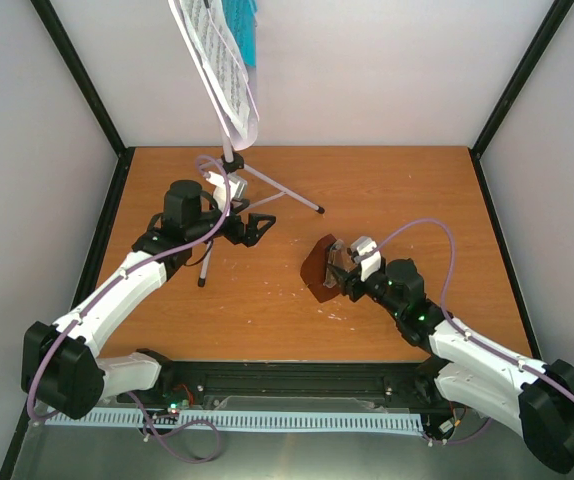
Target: Pack up the instrument practice props
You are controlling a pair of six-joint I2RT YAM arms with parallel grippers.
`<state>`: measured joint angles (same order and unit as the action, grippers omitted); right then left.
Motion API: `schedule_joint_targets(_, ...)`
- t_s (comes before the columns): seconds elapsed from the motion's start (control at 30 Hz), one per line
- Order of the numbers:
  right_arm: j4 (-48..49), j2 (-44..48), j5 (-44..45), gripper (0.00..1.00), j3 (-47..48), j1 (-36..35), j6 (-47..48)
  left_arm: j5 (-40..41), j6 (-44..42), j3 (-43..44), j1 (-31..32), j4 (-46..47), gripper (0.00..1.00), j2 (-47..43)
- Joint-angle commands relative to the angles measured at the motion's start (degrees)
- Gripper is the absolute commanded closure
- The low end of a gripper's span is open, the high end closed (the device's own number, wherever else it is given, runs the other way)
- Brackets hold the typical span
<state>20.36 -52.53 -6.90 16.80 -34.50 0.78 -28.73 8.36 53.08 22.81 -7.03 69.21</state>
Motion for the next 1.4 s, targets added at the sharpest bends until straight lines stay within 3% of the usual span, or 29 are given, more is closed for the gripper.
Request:
schedule_joint_targets(0.0, 0.7, 0.2, 0.3, 0.34, -0.1, 0.1, -0.3, -0.7, -0.6, 0.6, -0.2, 0.4, 0.0, 0.6)
schedule_joint_targets(0.3, -0.1, -3.5, -1.6, 0.18, 2.6, 1.0, 1.2, -0.8, -0.6, 0.6, -0.2, 0.3, 0.01, 0.4)
schedule_joint_targets(0.43, -0.1, -3.7, -7.7, 0.1, 3.0, 4.3, 0.4, -1.1, -0.5, 0.6, -0.2, 0.3, 0.01, 0.3)
schedule_joint_targets(0.67, 0.1, -4.7, -15.9, 0.07, 3.8, 8.6, 0.6, -2.0, -0.1, 0.6, -0.2, 0.6, 0.01, 0.6)
schedule_joint_targets(1.37, -0.7, -5.0, -13.5, 0.51, 4.6, 8.7, 3.6, -1.0, -0.6, 0.6, -0.2, 0.3, 0.0, 2.7)
